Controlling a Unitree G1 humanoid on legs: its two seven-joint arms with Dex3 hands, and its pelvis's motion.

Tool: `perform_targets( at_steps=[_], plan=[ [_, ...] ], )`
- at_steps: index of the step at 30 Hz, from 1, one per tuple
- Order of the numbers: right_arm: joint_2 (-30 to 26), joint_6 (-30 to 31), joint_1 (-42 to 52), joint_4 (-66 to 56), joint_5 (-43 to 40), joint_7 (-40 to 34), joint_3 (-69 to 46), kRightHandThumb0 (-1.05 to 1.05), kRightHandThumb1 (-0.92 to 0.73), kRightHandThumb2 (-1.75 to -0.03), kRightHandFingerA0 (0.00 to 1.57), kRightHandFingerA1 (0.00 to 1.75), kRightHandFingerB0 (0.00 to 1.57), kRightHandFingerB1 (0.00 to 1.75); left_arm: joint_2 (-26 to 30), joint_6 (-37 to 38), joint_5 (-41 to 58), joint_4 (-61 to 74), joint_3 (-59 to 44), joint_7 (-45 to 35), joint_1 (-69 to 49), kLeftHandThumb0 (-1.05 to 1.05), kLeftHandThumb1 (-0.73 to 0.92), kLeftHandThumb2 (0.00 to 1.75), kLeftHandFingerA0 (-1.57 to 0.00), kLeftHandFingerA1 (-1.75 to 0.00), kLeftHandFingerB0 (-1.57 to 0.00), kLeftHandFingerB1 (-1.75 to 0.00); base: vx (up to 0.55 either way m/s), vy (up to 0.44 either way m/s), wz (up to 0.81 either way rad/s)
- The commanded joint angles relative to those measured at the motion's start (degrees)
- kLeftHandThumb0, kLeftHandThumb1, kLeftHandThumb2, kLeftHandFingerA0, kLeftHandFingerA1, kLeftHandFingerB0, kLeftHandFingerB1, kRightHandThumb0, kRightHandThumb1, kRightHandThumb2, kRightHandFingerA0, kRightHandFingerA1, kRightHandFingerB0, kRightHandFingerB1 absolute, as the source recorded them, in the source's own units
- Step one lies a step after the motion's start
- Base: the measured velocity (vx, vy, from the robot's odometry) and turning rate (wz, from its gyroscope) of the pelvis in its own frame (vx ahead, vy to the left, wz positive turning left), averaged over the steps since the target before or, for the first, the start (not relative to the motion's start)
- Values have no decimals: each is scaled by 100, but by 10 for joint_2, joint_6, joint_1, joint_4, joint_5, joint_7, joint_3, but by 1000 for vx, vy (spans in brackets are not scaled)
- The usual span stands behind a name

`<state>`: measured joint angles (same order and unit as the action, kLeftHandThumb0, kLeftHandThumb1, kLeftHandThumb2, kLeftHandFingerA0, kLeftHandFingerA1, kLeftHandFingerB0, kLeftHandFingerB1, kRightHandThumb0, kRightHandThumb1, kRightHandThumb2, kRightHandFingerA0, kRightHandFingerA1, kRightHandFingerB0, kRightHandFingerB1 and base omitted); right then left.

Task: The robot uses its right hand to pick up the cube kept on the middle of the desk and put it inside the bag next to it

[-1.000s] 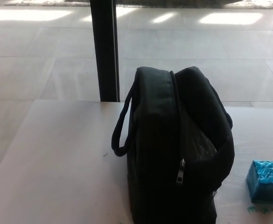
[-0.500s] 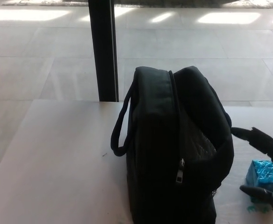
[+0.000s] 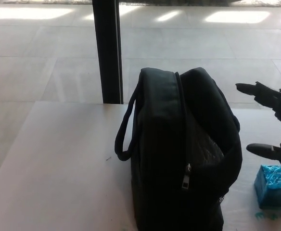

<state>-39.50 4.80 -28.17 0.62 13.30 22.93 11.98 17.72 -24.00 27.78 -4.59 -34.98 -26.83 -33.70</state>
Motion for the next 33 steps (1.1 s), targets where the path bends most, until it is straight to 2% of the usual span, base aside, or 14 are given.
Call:
perform_targets(
  at_steps=[1,12,13,16,17,19,20,21,24,28,29,30,31,33],
  plan=[
    [-18,-1,-14,38,46,40,26,-78,-50,-89,2,25,14,39,14,28,-11,-22,1,-8,6,-60,53,92,-33,-58,-23,-50,0,0,0],
    [-23,-4,-54,157,117,96,120,-85,-50,-91,0,13,9,30,12,22,-10,-10,2,-1,12,-61,53,92,-36,-59,-26,-51,0,0,0],
    [-23,-6,-58,165,120,97,122,-85,-62,-60,0,9,8,28,12,22,-11,-10,3,-2,12,-61,53,92,-36,-59,-26,-51,0,0,0],
    [-21,-7,-77,198,127,104,127,-85,-62,-59,0,10,6,28,12,20,-10,-7,1,-3,10,-59,53,93,-36,-59,-24,-51,0,0,0],
    [-24,-8,-99,220,133,108,127,-94,-56,-91,0,6,4,17,18,9,-7,3,2,-1,18,-54,52,95,-38,-61,-24,-52,0,0,0],
    [-21,-13,-114,238,138,108,128,-94,-56,-91,0,6,4,17,22,9,-10,-1,3,1,23,-54,52,95,-38,-61,-24,-52,0,0,0],
    [-18,-17,-120,248,140,104,129,-80,-63,-59,0,9,6,28,22,8,-10,0,3,2,22,-55,52,94,-37,-61,-23,-52,0,0,0],
    [-15,-22,-126,260,144,98,129,-80,-63,-59,0,9,6,28,22,6,-10,1,3,2,22,-55,52,94,-37,-61,-23,-52,0,0,0],
    [-3,-30,-155,310,153,79,128,-81,-48,-90,0,16,7,29,30,20,-20,-23,8,-3,33,-55,53,95,-37,-60,-23,-51,0,0,0],
    [16,-34,-170,335,157,69,125,-80,-46,-89,0,17,8,35,32,26,-22,-35,10,-3,31,-58,53,93,-37,-59,-23,-51,0,0,0],
    [21,-27,-165,331,155,73,125,-83,-58,-58,0,19,12,31,33,26,-22,-36,10,-2,31,-58,53,93,-37,-59,-23,-51,0,0,0],
    [24,-27,-163,330,158,74,127,-83,-58,-58,0,15,11,31,32,26,-22,-34,10,-1,30,-57,53,93,-37,-59,-23,-51,0,0,0],
    [29,-24,-154,324,169,84,140,-93,-54,-90,0,0,8,24,30,19,-19,-26,9,3,27,-54,52,94,-38,-60,-23,-51,0,0,0],
    [32,-19,-151,322,179,106,156,-94,-56,-90,0,0,12,17,28,26,-17,-25,8,-1,24,-55,52,94,-37,-60,-23,-51,0,0,0]
  ],
)
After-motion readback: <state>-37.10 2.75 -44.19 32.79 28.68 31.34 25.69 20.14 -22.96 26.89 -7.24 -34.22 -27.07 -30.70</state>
